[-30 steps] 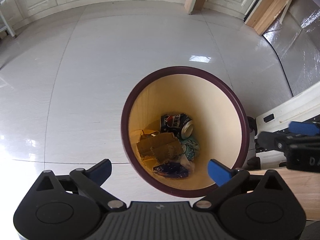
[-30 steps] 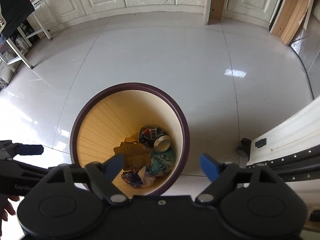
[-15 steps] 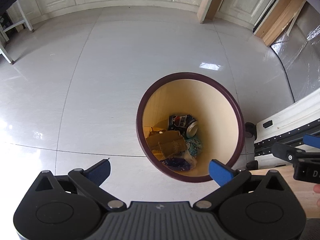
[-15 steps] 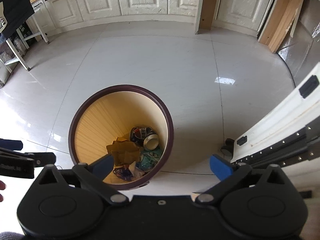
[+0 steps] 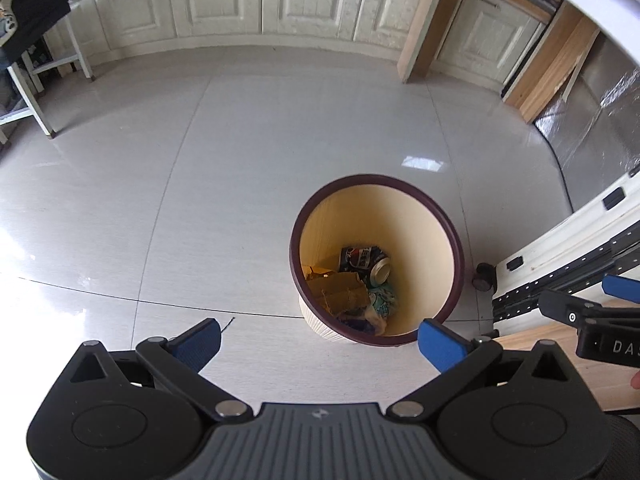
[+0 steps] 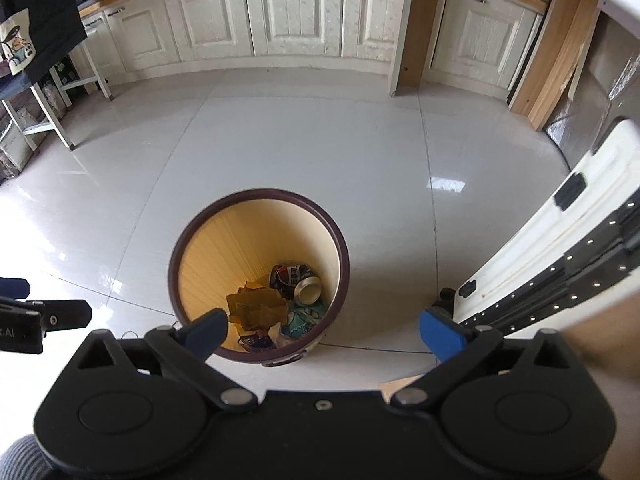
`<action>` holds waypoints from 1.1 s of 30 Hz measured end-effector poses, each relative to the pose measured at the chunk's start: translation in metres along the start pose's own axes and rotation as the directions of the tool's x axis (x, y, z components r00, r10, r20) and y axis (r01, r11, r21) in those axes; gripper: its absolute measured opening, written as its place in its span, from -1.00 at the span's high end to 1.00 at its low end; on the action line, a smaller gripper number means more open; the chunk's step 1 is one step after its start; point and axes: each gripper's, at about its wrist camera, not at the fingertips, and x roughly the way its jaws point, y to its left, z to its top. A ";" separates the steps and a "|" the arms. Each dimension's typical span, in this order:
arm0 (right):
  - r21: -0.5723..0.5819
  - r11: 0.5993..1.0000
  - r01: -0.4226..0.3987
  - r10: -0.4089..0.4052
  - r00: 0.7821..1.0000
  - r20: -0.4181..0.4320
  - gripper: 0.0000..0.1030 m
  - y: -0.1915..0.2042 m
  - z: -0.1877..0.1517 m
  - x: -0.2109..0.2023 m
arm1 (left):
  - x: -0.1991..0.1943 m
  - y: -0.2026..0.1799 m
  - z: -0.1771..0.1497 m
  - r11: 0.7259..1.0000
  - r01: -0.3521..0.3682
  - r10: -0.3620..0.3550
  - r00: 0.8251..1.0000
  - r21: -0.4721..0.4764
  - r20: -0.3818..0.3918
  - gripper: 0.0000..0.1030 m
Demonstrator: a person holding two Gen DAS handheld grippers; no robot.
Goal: Collect trash
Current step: 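Raise both open tools from the wastebasket back toward the table, then lower the left tool onto the white plastic bag while the right tool approaches the clear bag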
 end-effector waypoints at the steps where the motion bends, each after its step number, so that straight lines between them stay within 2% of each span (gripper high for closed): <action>1: -0.001 1.000 -0.001 0.001 1.000 0.009 -1.00 0.001 -0.001 -0.007 | -0.006 0.000 -0.001 1.000 0.003 -0.003 1.000 -0.001 0.008 -1.00; 11: -0.029 1.000 -0.002 0.006 0.992 0.128 -1.00 0.012 -0.001 -0.080 | -0.074 0.000 -0.014 1.000 -0.003 0.004 0.994 -0.011 0.108 -1.00; 18: -0.049 0.999 -0.023 0.033 0.975 0.218 -1.00 0.021 0.006 -0.132 | -0.130 0.003 -0.015 1.000 -0.017 0.019 0.979 -0.014 0.201 -1.00; 22: -0.065 0.997 -0.049 0.065 0.961 0.269 -1.00 0.028 0.013 -0.161 | -0.162 -0.001 -0.015 1.000 -0.028 0.028 0.964 -0.002 0.266 -1.00; 26: -0.094 0.993 -0.069 0.097 0.937 0.335 -1.00 0.036 0.023 -0.194 | -0.190 -0.008 -0.013 0.999 -0.031 0.024 0.944 0.016 0.329 -1.00; 33: -0.088 0.994 -0.069 0.101 0.888 0.449 -1.00 0.028 0.046 -0.244 | -0.241 -0.022 -0.002 0.999 -0.018 -0.007 0.889 0.049 0.457 -1.00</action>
